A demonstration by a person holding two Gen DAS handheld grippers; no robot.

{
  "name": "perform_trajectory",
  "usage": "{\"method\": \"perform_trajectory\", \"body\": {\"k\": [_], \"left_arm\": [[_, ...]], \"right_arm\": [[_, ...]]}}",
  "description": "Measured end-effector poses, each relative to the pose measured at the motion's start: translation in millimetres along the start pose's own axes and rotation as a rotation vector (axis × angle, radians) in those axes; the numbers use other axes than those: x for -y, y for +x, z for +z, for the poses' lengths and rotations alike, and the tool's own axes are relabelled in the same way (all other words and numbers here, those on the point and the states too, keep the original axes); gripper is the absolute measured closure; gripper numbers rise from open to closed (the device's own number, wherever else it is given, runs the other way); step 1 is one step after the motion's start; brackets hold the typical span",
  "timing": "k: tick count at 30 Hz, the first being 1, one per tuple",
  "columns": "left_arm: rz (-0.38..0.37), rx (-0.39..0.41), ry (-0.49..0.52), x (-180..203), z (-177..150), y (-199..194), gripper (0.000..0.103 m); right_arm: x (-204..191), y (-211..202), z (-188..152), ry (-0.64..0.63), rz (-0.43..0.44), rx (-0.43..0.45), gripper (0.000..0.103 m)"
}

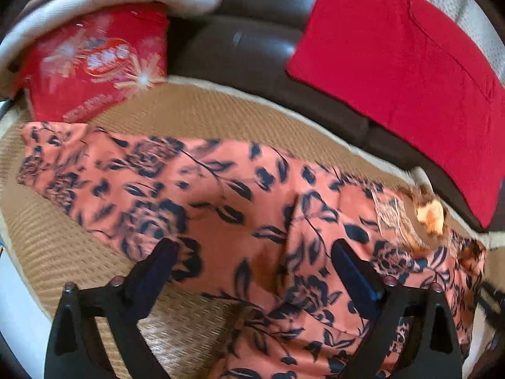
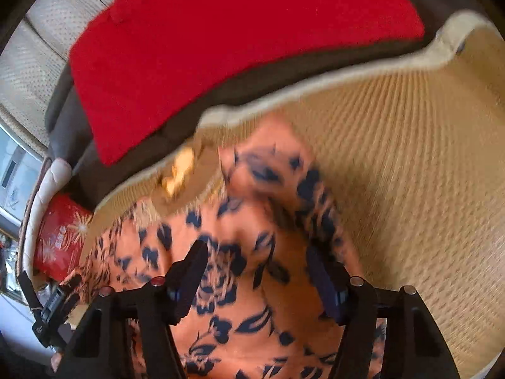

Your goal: Fold small clothes

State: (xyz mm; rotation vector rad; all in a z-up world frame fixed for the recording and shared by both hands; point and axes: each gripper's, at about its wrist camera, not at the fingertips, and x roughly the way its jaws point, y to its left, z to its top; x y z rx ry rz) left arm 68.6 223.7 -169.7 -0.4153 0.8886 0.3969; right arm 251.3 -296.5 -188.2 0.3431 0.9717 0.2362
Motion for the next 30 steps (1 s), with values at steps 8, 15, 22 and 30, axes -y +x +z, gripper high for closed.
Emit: {"method": "perform_trajectory", "body": {"k": [8,15,22,30], "left_arm": [[0.045,-0.033,0.109,36.3,-8.1,19.4,0.028],[0.098,-0.017,0.191,59.3,-14.6,21.9,0.028],[0.242,-0.067,0.244,60.0,-21.8,40.5,0.026],[0.276,-0.048,0.269,60.9,-24.2,31.4,0.023]], "right_arm": [[5.1,-3.4,26.0,0.051,-0.011,0.035,0.022],[-21.3,30.7,18.2,-0.033,-0.115,0.007,0.031],[-4.8,41.9,25.0,0.012,-0.214,0.021,0.067],[-8.3,30.4,23.1,0.062,-0.215,0.049,0.062]]}}
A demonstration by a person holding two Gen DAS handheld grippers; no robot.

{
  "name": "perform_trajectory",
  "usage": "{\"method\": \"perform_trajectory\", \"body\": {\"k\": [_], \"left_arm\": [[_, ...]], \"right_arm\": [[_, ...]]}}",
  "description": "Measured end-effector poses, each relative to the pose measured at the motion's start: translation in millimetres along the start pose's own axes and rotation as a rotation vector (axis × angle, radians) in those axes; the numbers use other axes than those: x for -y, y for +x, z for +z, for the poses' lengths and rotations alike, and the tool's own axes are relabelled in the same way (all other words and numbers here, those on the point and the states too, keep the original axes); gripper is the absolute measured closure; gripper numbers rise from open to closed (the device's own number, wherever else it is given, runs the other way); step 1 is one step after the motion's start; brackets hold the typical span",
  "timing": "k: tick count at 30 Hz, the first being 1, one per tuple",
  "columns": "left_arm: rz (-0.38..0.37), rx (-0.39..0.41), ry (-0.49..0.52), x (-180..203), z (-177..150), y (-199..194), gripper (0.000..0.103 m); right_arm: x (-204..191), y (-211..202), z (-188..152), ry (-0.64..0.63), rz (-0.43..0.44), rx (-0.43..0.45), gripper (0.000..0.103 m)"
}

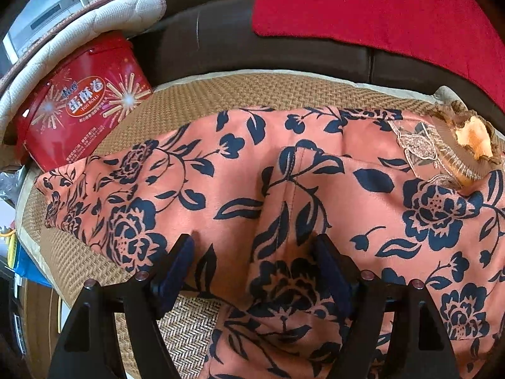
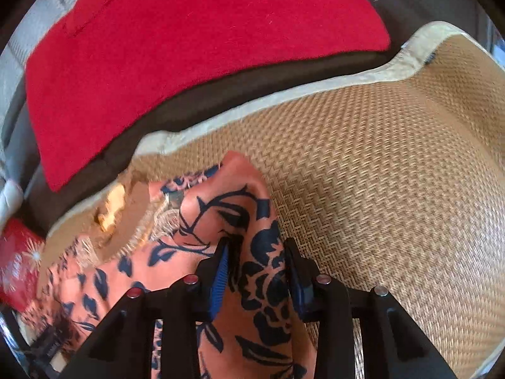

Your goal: Fold small clothes

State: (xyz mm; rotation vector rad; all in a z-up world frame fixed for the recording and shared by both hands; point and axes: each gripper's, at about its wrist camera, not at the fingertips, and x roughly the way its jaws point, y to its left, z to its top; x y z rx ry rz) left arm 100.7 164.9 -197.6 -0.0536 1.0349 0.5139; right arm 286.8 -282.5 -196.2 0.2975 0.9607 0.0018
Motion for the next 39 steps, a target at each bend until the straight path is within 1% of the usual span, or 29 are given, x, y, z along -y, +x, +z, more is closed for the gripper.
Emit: {"method": "perform_trajectory", "body": {"k": [1,3,4,5,6,7,8,10,11,13,15,16,18,20,22,23,24,26,28,30,32,34,35,39], "left_arm": [[0.001,0.018,0.0,-0.7,0.9,-2.5,0.023],[-0.008,0.071,0.009,4.5,2.2,-15.6,0.023],[-0.025,0.102,0.015,7.6,3.2,-23.0,0.023],[-0.035,0.116,0.018,10.0,4.5,-26.3,0.023],[-0.054,0.126,0.023,14.8,4.7,-29.6,0.023],[-0.065,0.126,0.029,18.7,4.7,-30.4,0.023],[-0.077,0.121,0.039,23.8,5.1,-29.8,0.023],[-0.081,0.109,0.065,35.9,5.0,-27.6,0.023],[-0.079,0.107,0.076,41.9,4.3,-27.7,0.023],[-0.086,0.112,0.108,54.6,3.5,-28.5,0.023],[-0.088,0.131,0.135,64.9,3.3,-30.8,0.022],[-0.084,0.137,0.143,68.7,4.3,-30.4,0.019],[-0.077,0.127,0.14,72.0,8.0,-24.7,0.016],[-0.066,0.102,0.136,75.8,12.2,-13.3,0.016],[-0.048,0.07,0.145,79.1,15.6,1.6,0.016],[-0.045,0.056,0.151,81.0,15.5,6.9,0.016],[-0.045,0.058,0.15,83.1,15.3,8.8,0.014],[-0.042,0.052,0.154,83.2,17.0,9.1,0.013],[-0.065,0.036,0.149,80.5,18.6,8.3,0.013],[-0.086,0.034,0.128,69.2,20.5,10.2,0.013],[-0.096,0.048,0.105,61.2,23.4,7.7,0.013],[-0.106,0.065,0.091,52.4,27.5,7.2,0.013],[-0.111,0.069,0.087,54.1,26.6,3.0,0.013],[-0.163,0.103,0.075,58.6,29.2,-9.0,0.013]], "right_arm": [[-0.7,-9.4,0.2,0.006,0.002,0.034,0.062],[-6.9,-29.6,0.1,-0.019,0.033,0.112,0.062],[-12.2,-41.2,-1.1,-0.038,0.04,0.158,0.062],[-18.4,-51.0,-3.4,-0.058,0.06,0.203,0.062],[-23.6,-56.8,-5.0,-0.074,0.093,0.227,0.062],[-31.1,-61.0,-7.3,-0.097,0.147,0.24,0.062],[-40.6,-63.0,-10.6,-0.124,0.208,0.236,0.062],[-60.7,-60.6,-18.8,-0.175,0.298,0.204,0.062],[-74.0,-55.9,-25.0,-0.209,0.346,0.166,0.062],[-104.7,-46.2,-40.4,-0.292,0.398,0.085,0.062],[-127.9,-40.1,-54.4,-0.358,0.408,0.043,0.062],[-140.8,-35.4,-61.8,-0.395,0.399,0.024,0.062],[-155.2,-19.7,-70.2,-0.424,0.368,0.002,0.062],[-160.2,2.0,-73.3,-0.393,0.333,-0.055,0.062],[-157.6,23.9,-75.5,-0.359,0.318,-0.111,0.064],[-158.9,28.5,-75.0,-0.364,0.308,-0.109,0.064],[-159.4,35.6,-73.8,-0.373,0.301,-0.093,0.064],[-162.6,36.9,-72.6,-0.39,0.276,-0.082,0.064],[-163.7,34.3,-71.4,-0.395,0.265,-0.08,0.064],[-165.1,32.4,-69.4,-0.409,0.267,-0.083,0.064],[-157.3,20.6,-61.7,-0.375,0.303,-0.055,0.064],[-146.1,13.6,-53.0,-0.34,0.304,-0.03,0.064],[-139.1,12.0,-49.1,-0.322,0.304,-0.026,0.064],[-110.7,16.9,-39.1,-0.223,0.328,-0.06,0.062]]}}
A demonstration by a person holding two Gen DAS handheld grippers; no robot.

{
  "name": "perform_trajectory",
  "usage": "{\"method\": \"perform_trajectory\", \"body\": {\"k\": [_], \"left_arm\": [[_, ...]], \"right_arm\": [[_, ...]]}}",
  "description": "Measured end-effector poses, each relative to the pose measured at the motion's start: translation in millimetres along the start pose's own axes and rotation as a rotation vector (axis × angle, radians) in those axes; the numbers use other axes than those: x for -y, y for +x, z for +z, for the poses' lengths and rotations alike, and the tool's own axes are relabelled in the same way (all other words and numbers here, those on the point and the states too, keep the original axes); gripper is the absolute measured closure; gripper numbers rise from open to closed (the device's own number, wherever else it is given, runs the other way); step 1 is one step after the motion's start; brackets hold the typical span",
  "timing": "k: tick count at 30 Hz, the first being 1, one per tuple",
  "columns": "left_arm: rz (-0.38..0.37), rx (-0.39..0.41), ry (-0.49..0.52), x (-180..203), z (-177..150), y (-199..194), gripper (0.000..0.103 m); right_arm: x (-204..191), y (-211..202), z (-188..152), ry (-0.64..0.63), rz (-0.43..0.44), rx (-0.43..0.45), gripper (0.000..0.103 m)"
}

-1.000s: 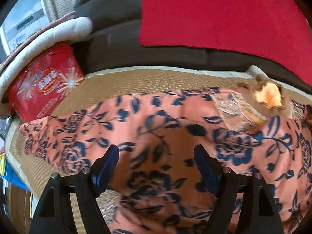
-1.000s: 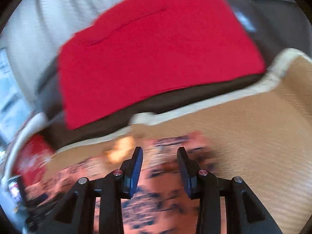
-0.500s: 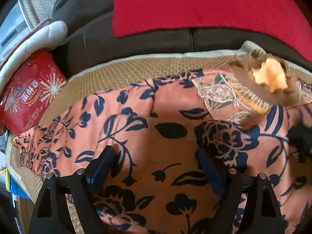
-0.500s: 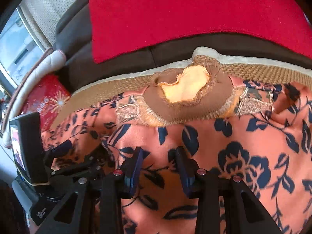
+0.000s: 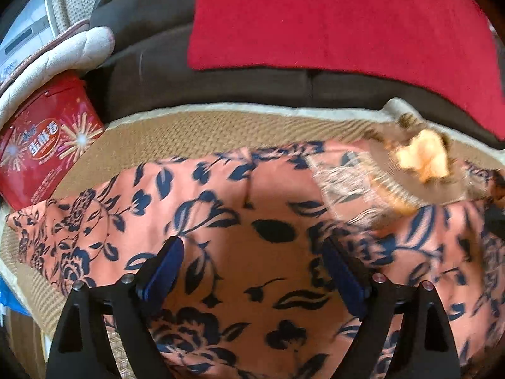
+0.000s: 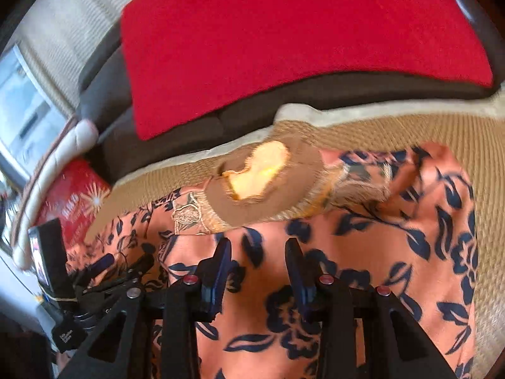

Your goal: Fold small clothes

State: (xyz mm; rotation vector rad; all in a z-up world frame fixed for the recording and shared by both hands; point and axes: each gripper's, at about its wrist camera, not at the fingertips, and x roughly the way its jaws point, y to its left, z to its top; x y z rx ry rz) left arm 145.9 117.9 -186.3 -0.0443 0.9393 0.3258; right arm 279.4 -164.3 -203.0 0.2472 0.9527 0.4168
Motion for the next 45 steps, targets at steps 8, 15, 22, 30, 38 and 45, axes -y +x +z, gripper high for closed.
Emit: {"method": "perform_trajectory", "body": {"k": [8,15,22,30,38,45], "left_arm": [[0.048,-0.005,0.118,43.5,1.6,7.0,0.013],[0.103,-0.073,0.069,37.2,6.8,29.0,0.002],[0.09,-0.053,0.029,20.2,10.4,16.9,0.002],[0.071,-0.088,0.026,4.1,0.0,6.5,0.002],[0.073,0.033,-0.163,-85.4,-1.3,-51.9,0.002],[0.184,0.107,-0.514,-219.3,-23.1,-68.2,0.002]], "right_arm": [[-7.3,11.6,-6.0,-0.021,0.004,-0.053,0.062],[-9.1,21.9,-9.4,-0.046,-0.038,-0.089,0.064],[-25.3,0.3,-9.5,-0.108,0.034,-0.012,0.062],[-17.9,18.7,-16.8,-0.056,0.0,-0.117,0.062],[-32.0,3.5,-18.4,-0.063,0.072,-0.06,0.063],[-59.8,16.6,-37.4,-0.16,0.03,-0.094,0.062]]}}
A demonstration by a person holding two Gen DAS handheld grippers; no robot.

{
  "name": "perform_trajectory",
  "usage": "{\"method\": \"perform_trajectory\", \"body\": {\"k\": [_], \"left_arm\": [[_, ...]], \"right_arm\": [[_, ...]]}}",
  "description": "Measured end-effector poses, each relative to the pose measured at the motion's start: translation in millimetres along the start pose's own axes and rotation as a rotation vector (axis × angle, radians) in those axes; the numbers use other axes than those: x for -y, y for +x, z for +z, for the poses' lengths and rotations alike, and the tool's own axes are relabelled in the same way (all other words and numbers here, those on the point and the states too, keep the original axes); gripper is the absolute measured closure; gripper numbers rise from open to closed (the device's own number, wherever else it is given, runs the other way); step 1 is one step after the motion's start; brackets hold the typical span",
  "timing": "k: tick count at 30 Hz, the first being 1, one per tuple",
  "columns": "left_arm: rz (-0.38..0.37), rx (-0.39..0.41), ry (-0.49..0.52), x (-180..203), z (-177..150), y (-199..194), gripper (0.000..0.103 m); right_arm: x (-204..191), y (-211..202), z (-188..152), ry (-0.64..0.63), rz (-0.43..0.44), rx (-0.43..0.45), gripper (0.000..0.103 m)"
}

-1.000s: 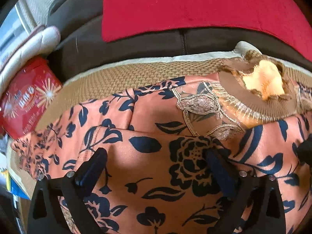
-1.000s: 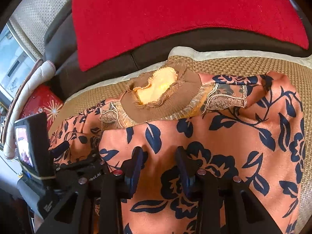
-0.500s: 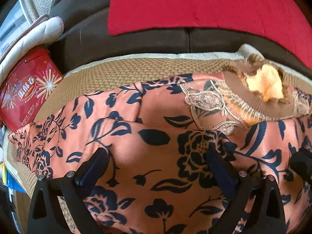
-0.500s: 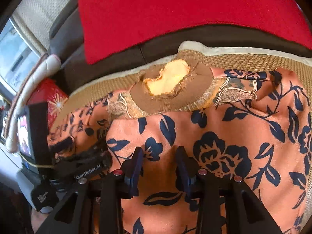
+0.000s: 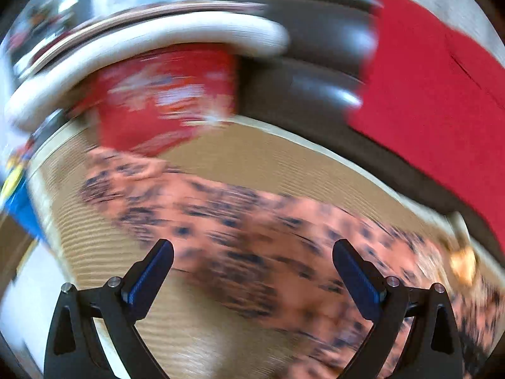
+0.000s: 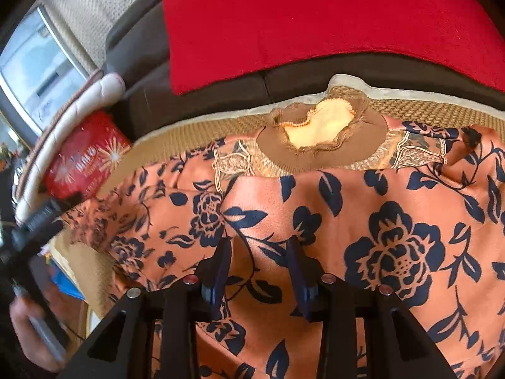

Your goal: Fold small clothes

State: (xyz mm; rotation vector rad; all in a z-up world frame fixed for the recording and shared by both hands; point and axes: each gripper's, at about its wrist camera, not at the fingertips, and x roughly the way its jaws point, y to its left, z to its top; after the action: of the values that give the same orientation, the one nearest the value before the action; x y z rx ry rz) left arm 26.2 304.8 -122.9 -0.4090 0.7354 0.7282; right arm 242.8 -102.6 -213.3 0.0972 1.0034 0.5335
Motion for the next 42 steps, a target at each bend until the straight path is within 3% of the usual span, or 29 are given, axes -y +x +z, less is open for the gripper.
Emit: {"method": "perform_trajectory", "body": {"k": [3,5,8,12,13,15,19,25,26,28,31,36,42], "left_arm": [[0.047,0.021,-0.181,-64.9,10.2,14.3,0.002],[0.071,0.018,-0.3,-104.8,11.8,27.5,0.002],[0.038,-0.008,-0.441,-152.0,6.5,44.2,0.003],[-0.041,-0.115,-0.501,-169.2,-0.6,69.5,0.005],[-0.045,-0.138,-0.514,-170.9,-3.2,74.8,0.011],[-0.075,-0.16,-0.558,-175.2,-6.9,79.0,0.022],[-0.1,-0.166,-0.642,-187.7,-10.8,91.7,0.025],[-0.137,-0.106,-0.686,-199.5,-3.6,102.4,0.026],[-0.163,-0.089,-0.697,-200.9,-2.8,103.4,0.03],[-0.221,-0.091,-0.706,-201.6,-1.6,109.3,0.07],[-0.24,-0.109,-0.714,-201.4,-1.5,121.4,0.094],[-0.266,-0.052,-0.694,-194.0,3.1,110.7,0.097],[-0.361,0.046,-0.491,-135.1,23.9,73.9,0.098]], "right_arm": [[-2.2,3.7,-0.2,0.004,0.013,0.0,0.053],[-2.0,6.4,-0.1,0.013,0.016,0.002,0.052],[-4.5,9.5,-1.2,-0.001,-0.001,-0.001,0.052],[-8.9,12.1,-0.1,-0.019,-0.015,-0.005,0.05],[-9.8,12.7,0.2,-0.018,-0.022,-0.006,0.049],[-10.6,13.9,0.2,-0.018,-0.024,-0.006,0.049],[-10.9,13.9,0.2,-0.026,-0.027,-0.008,0.049],[-10.1,13.0,-0.3,-0.031,-0.018,-0.013,0.049],[-10.2,13.0,-0.3,-0.033,-0.018,-0.014,0.049],[-10.4,13.2,-0.1,-0.035,-0.018,-0.016,0.049],[-10.8,13.3,0.0,-0.037,-0.018,-0.018,0.049],[-10.8,12.9,-0.3,-0.04,-0.015,-0.017,0.049],[-8.9,11.0,0.3,-0.025,-0.004,-0.016,0.049]]}}
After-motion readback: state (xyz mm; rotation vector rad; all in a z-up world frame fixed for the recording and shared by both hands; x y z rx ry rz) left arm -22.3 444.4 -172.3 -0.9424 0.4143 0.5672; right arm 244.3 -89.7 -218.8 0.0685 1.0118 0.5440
